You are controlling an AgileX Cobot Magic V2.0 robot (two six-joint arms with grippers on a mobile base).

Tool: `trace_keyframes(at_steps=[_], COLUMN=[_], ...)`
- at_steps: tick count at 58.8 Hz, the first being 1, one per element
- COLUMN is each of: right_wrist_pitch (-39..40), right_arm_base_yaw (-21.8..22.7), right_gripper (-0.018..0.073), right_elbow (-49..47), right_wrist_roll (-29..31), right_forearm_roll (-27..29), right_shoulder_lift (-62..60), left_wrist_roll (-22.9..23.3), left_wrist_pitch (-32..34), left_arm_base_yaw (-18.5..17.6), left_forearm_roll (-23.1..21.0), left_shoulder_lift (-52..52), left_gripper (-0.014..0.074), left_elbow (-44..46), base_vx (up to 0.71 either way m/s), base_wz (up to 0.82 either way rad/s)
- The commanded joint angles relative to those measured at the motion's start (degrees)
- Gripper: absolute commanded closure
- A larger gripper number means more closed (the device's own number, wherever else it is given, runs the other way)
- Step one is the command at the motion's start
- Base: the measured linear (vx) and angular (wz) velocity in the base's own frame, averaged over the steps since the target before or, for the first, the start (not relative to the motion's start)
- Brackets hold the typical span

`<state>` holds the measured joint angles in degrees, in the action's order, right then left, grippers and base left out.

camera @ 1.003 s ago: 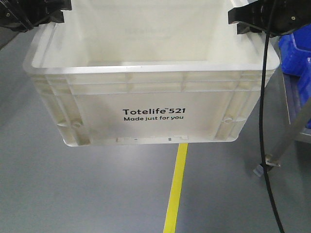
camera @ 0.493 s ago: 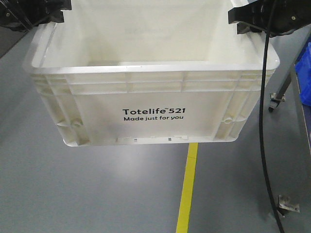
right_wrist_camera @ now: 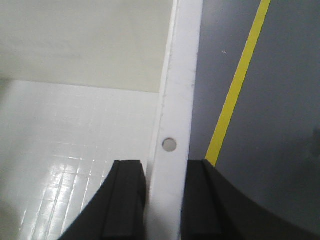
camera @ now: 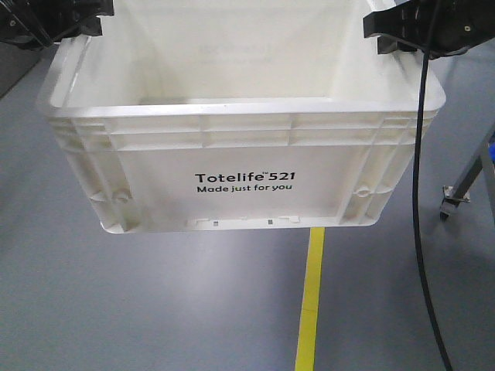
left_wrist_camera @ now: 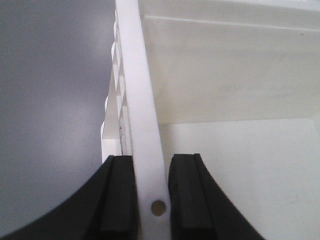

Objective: Place moving items into box and shelve
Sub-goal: 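Keep both grippers clamped on the crate rims as the base turns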

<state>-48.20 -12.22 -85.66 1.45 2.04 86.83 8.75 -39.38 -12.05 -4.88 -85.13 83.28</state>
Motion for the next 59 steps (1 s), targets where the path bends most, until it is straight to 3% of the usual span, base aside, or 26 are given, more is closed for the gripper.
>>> trace_keyframes(at_steps=[1,59], right_wrist_pitch=[8.45,8.45], right_arm_base_yaw=[-0.43,-0.43], right_gripper=[0.0572,0.0572], right_elbow=[-2.90,-2.90], right_wrist_roll=[0.88,0.88], right_forearm_roll=[2.80,2.80], right_shoulder_lift=[-3.04,-3.04], left_wrist_roll=[-0.89,-0.89], left_wrist_pitch=[8.59,8.59], left_arm_base_yaw=[-0.82,-0.82], left_forearm_roll=[-3.29,-3.29], left_shoulder_lift=[3.28,3.28], left_gripper=[0.0610,0.0610], left_elbow=[3.14,3.14], base_vx=[0.50,0.50], base_wz=[-0.05,-0.07])
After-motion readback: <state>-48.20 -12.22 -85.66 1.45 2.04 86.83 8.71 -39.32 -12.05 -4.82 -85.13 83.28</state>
